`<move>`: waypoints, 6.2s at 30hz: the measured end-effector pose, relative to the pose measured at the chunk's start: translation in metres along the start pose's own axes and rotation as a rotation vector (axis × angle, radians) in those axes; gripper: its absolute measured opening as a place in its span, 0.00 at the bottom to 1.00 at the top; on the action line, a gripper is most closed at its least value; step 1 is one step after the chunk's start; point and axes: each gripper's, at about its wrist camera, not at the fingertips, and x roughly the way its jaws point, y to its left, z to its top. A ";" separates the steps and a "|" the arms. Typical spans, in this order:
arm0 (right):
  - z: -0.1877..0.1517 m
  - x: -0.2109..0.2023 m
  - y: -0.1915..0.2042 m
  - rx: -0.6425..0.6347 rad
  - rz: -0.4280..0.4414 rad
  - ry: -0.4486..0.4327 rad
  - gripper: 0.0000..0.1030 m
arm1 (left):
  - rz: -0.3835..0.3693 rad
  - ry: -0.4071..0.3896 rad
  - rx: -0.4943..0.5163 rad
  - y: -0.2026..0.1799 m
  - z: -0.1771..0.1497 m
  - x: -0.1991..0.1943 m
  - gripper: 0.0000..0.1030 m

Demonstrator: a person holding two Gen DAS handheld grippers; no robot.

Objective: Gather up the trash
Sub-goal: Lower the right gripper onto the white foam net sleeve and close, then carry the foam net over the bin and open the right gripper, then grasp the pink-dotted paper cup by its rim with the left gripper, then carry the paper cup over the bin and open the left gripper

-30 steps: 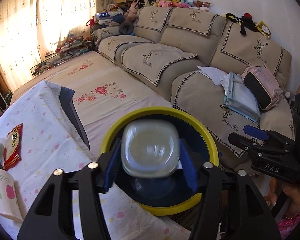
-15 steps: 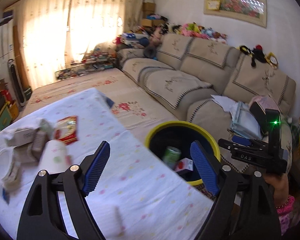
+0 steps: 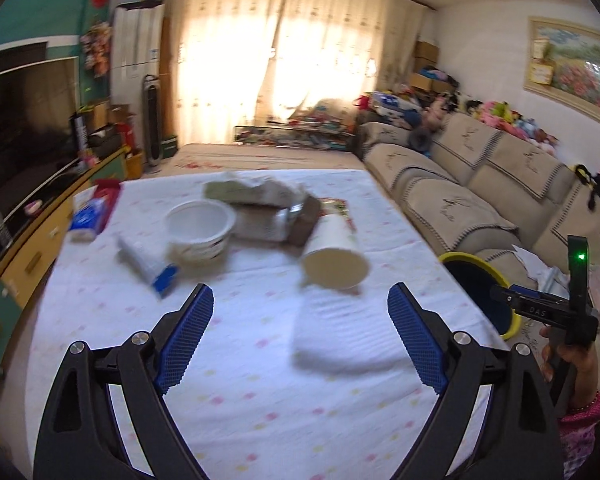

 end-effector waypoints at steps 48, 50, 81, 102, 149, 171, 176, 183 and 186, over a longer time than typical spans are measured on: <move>-0.034 0.055 0.238 -0.751 0.243 0.108 0.16 | 0.088 0.005 -0.173 0.087 -0.060 -0.005 0.85; -0.028 0.049 0.231 -0.696 0.297 0.116 0.13 | 0.088 0.006 -0.172 0.087 -0.061 -0.005 0.85; 0.003 -0.001 -0.038 -0.002 -0.063 -0.049 0.13 | 0.048 0.057 -0.062 0.038 -0.048 0.024 0.85; -0.004 0.021 -0.077 0.087 -0.119 -0.039 0.41 | -0.021 0.159 0.091 -0.037 -0.021 0.097 0.85; -0.008 0.003 -0.062 0.076 -0.042 -0.065 0.44 | -0.032 0.077 0.143 -0.068 0.006 0.099 0.04; -0.031 -0.037 -0.128 0.188 -0.138 -0.116 0.46 | -0.363 0.156 0.315 -0.243 0.026 0.132 0.04; -0.036 -0.040 -0.142 0.210 -0.149 -0.118 0.46 | -0.379 0.196 0.350 -0.274 0.020 0.159 0.04; -0.041 -0.045 -0.151 0.232 -0.153 -0.121 0.47 | -0.375 0.260 0.359 -0.294 0.011 0.194 0.19; -0.041 -0.046 -0.149 0.234 -0.151 -0.122 0.47 | -0.389 0.265 0.347 -0.292 0.011 0.193 0.36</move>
